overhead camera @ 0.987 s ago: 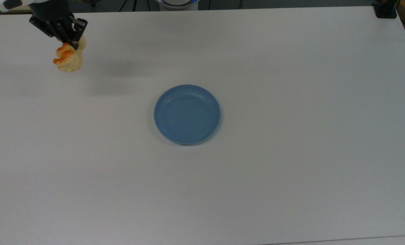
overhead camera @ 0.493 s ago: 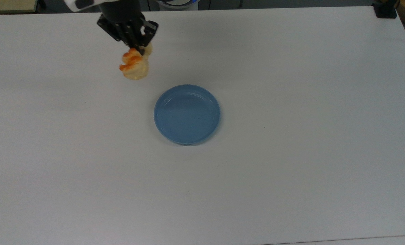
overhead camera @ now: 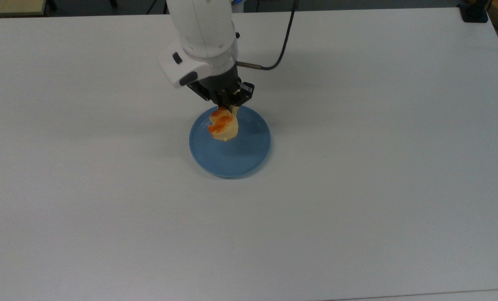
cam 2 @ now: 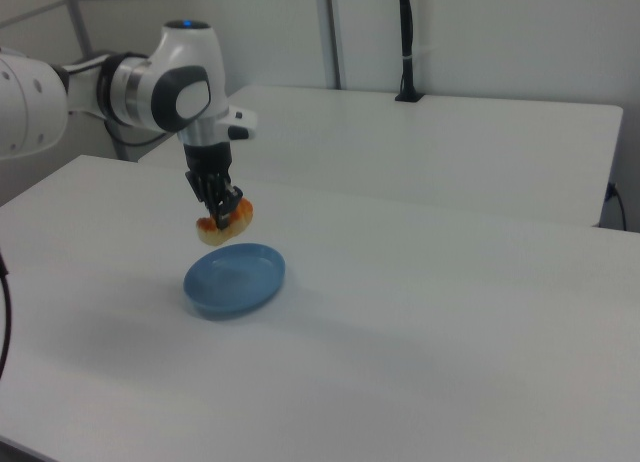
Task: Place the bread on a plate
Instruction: 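Lift the bread and carry it over the blue plate, then lower the bread onto the plate and open the gripper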
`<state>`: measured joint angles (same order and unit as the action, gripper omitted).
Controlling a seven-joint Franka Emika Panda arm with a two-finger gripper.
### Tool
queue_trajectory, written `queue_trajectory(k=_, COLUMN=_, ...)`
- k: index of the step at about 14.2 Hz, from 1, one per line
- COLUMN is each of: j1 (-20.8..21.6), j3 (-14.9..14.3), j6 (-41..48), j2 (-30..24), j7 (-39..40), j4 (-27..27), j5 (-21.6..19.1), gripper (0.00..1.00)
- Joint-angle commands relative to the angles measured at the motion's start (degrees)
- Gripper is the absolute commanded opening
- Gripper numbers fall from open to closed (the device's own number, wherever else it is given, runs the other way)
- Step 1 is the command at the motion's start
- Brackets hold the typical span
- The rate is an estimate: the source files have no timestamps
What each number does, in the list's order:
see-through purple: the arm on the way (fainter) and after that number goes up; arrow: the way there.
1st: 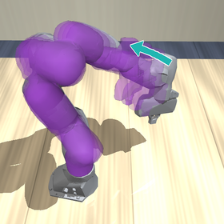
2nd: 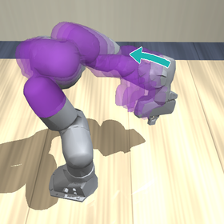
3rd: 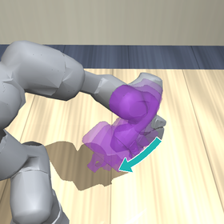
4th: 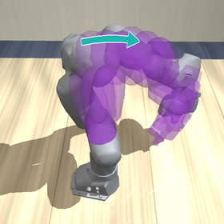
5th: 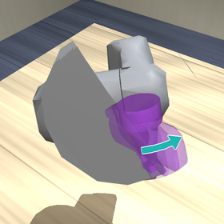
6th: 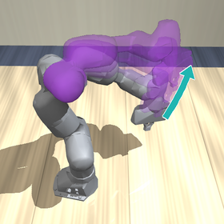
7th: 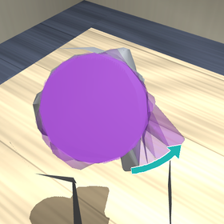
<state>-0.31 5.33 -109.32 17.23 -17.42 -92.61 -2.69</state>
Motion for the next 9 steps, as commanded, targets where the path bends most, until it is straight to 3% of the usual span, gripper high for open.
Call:
queue_trajectory(k=1, j1=2.67, j3=-0.41, j6=-4.32, j2=2.80, j7=-3.67, j4=-1.96, j5=3.03, gripper=0.11)
queue_trajectory(k=9, j1=3.82, j3=-0.41, j6=-7.32, j2=8.69, j7=-3.93, j4=-2.23, j5=8.05, gripper=0.11)
